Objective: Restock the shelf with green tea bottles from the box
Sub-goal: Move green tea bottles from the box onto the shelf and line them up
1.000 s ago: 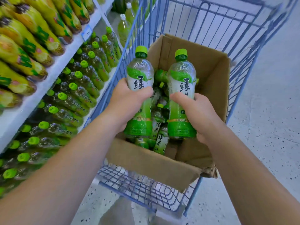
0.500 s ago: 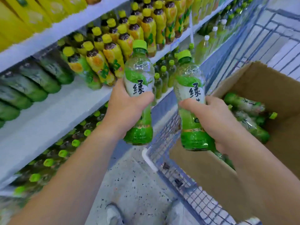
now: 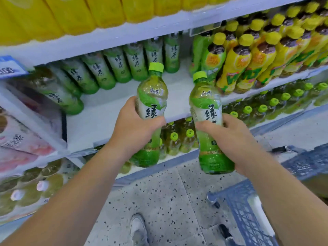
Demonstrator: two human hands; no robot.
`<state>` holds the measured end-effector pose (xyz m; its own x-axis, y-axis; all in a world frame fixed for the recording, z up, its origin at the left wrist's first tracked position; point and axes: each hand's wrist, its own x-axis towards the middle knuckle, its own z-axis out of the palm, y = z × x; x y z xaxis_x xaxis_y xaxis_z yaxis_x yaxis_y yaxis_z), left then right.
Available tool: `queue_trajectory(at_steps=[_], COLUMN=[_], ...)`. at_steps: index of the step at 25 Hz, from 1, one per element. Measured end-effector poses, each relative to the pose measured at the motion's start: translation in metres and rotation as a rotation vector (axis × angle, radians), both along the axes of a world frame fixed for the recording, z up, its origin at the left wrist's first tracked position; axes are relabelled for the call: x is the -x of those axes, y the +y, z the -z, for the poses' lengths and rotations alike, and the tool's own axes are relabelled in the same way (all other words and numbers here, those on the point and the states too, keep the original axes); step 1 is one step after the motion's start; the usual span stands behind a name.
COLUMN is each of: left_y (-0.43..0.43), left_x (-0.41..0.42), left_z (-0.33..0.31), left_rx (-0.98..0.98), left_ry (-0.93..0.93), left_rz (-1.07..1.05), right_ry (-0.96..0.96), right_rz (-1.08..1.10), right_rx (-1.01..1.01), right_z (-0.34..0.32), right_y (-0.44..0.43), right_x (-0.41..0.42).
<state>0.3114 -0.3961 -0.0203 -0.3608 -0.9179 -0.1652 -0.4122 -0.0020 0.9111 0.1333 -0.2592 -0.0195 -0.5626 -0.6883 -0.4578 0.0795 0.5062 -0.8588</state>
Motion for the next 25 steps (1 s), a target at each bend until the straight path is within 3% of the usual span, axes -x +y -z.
queue_trajectory(at_steps=[14, 25], left_y=[-0.128, -0.13], left_x=[-0.121, -0.119], left_z=[0.042, 0.089], left_rx=[0.303, 0.413], left_ry=[-0.134, 0.216], left_rz=[-0.154, -0.273], right_ry=[0.213, 0.369], right_rz=[-0.228, -0.203], right_rx=[0.009, 0.275], right_z=[0.047, 0.084], right_y=[-0.173, -0.211], right_x=[-0.098, -0.117])
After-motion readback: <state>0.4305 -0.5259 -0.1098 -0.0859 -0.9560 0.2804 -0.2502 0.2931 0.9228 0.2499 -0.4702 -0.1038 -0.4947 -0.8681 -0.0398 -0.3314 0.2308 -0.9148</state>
